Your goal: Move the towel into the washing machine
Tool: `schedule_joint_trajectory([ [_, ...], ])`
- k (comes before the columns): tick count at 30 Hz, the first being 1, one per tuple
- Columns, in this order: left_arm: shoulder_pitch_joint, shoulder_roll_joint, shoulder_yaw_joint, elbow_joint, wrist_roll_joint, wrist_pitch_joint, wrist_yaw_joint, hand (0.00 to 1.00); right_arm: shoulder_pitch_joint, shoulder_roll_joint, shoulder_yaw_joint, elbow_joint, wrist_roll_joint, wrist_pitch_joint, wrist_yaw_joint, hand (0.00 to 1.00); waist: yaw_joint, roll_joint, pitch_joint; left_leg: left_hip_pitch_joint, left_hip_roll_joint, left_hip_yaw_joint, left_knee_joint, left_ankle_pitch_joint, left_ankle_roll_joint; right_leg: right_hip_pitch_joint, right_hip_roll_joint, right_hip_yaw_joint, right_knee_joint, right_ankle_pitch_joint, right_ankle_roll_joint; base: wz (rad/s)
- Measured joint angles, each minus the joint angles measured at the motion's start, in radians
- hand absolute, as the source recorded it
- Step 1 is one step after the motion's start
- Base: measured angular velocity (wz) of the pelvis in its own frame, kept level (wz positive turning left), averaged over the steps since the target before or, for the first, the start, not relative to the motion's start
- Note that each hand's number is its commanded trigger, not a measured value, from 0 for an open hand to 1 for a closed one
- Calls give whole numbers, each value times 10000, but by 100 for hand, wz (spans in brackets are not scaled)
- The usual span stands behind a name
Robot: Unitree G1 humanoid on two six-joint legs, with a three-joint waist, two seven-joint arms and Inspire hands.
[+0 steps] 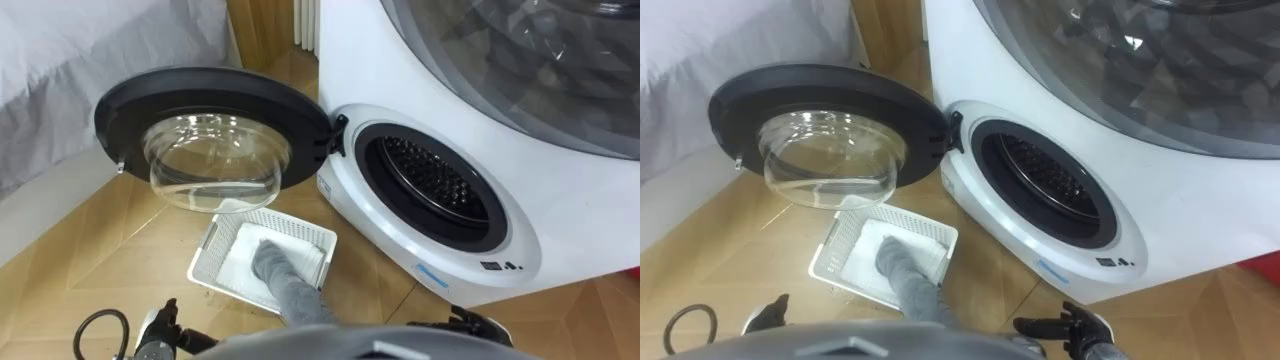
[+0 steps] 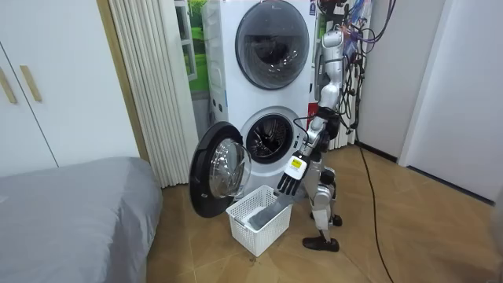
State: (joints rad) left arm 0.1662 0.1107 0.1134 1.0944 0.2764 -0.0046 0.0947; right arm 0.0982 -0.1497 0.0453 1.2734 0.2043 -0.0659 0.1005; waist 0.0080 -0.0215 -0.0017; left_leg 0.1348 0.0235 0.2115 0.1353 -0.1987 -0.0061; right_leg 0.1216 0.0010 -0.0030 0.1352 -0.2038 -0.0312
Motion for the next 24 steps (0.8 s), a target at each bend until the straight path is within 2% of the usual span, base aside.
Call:
schedule_joint_trajectory([
  [5, -1, 5, 1, 1, 15, -2, -85, 0, -8, -7, -2, 32, -14, -62, 40, 0, -16, -12, 21, -2, -1, 17, 0, 0, 0, -2, -5, 13, -12, 0, 0, 0],
  [6, -2, 18, 0, 12, 13, -5, -135, 0, -9, -18, -1, 65, -14, -85, 63, 0, -16, -5, 63, -16, -1, 17, 0, 0, 0, -18, -9, 14, -15, 0, 0, 0],
  [7, -5, 21, 0, 13, 13, -6, -165, 0, -14, -25, 5, 73, -20, -87, 73, 0, -10, -13, 69, -34, -1, 23, 0, 0, 0, -43, -9, 15, -17, 0, 0, 0],
  [9, -17, 25, -87, -66, 63, -13, -190, 0, -112, -53, -2, 88, -99, -96, 86, 0, -35, 30, 29, -248, 6, 33, 6, 0, 0, -289, -12, -7, -6, -1, -1, 0],
  [13, -68, 83, -241, -115, 107, -68, -168, 0, -208, -58, 37, 99, -101, -93, 108, 0, -75, 56, 11, -536, 6, -41, 22, 1, 2, -555, -15, -85, 21, 14, 19, 3],
  [14, -120, 172, -454, -102, 130, -82, -147, 0, -235, -71, 120, 111, -102, -87, 119, 0, -78, 57, 12, -585, 3, -83, 22, 1, 2, -594, -20, -137, 21, 15, 18, 7],
  [19, -632, 234, -1003, 37, 781, -95, 152, 0, -587, -137, 525, 235, -120, -17, 119, 0, -57, 72, 34, -1072, 10, -221, 139, 3, 4, -1075, -32, -324, 241, 50, -5, 5],
  [22, -1030, 259, -1300, 118, 910, -120, 309, 0, -1077, -141, 850, 400, -512, 12, 133, 0, -87, 99, 76, -1490, 42, -217, 351, 3, 5, -1590, -65, -602, 632, 52, -12, -10],
  [24, -1617, 186, -1551, 467, 1114, -354, 321, 0, -1517, -128, 1105, 681, -577, 14, 137, 0, -117, 109, 125, -1941, 52, -223, 571, 6, 9, -2054, -142, -558, 987, 51, -12, 0],
])
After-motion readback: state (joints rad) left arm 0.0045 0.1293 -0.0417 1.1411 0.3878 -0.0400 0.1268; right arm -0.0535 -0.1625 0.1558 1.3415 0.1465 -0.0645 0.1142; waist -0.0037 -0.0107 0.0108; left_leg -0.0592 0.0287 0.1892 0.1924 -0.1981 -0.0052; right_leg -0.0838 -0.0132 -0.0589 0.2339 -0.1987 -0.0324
